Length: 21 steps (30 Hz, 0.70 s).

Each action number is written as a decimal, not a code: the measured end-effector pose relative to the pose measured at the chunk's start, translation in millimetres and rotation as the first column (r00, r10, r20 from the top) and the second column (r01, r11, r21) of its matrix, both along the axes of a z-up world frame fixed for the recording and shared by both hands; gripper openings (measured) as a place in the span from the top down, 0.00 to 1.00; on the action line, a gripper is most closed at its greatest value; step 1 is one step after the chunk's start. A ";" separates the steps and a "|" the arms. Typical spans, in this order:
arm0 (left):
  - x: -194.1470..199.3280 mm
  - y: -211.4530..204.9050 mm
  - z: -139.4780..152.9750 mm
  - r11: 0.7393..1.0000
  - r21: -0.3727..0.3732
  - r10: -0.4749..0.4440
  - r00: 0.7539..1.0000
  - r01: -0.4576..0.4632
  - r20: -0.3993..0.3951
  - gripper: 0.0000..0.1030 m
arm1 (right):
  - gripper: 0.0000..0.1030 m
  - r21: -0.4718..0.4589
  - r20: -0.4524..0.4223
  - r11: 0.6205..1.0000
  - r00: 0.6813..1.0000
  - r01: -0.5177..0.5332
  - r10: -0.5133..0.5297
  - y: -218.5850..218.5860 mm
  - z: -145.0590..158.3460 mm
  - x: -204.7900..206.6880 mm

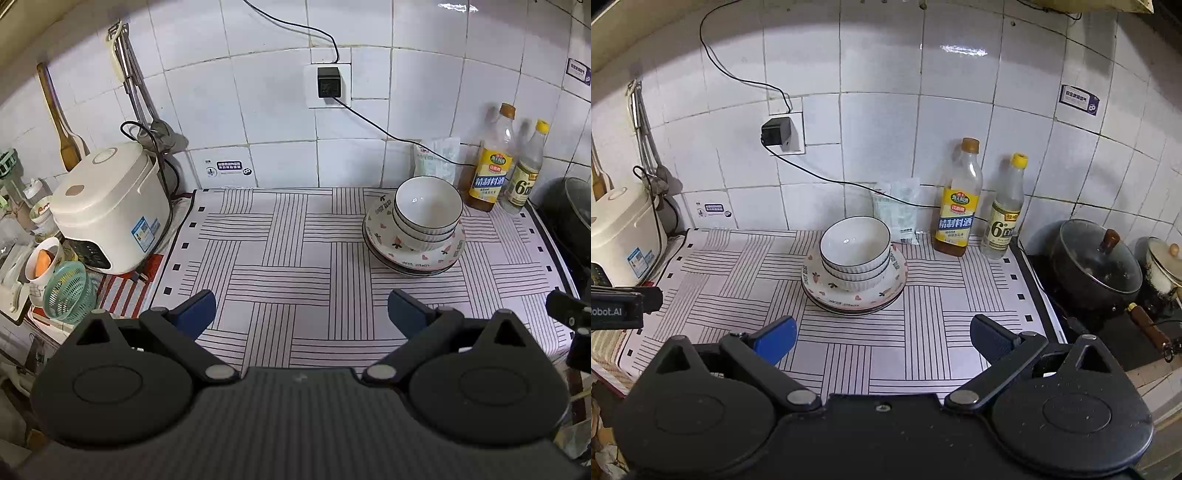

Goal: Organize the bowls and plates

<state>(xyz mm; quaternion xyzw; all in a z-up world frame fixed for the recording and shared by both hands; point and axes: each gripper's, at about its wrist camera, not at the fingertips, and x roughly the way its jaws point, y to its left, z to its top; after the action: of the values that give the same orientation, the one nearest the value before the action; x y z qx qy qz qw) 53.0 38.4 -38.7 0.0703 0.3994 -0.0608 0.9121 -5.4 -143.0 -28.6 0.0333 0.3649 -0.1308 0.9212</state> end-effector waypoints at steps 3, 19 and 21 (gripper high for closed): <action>-0.1 -2.5 -1.7 1.000 0.015 -0.008 1.000 0.008 0.011 0.02 | 0.01 -0.005 0.003 1.000 1.000 0.006 -0.006 2.8 0.8 0.5; 11.3 -1.1 3.6 1.000 0.006 -0.005 1.000 0.005 0.030 0.02 | 0.01 0.034 -0.031 0.999 0.999 0.037 -0.036 -1.3 -5.7 14.4; 12.2 -0.5 3.7 1.000 0.010 -0.010 1.000 0.010 0.027 0.02 | 0.01 0.048 -0.033 0.998 0.999 0.036 -0.034 -2.4 -6.9 15.9</action>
<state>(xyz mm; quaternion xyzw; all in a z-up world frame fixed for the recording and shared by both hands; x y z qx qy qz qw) 65.2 37.9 -35.1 0.0777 0.3868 -0.0625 0.9167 10.5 -145.4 -35.5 0.0600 0.3822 -0.1385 0.9117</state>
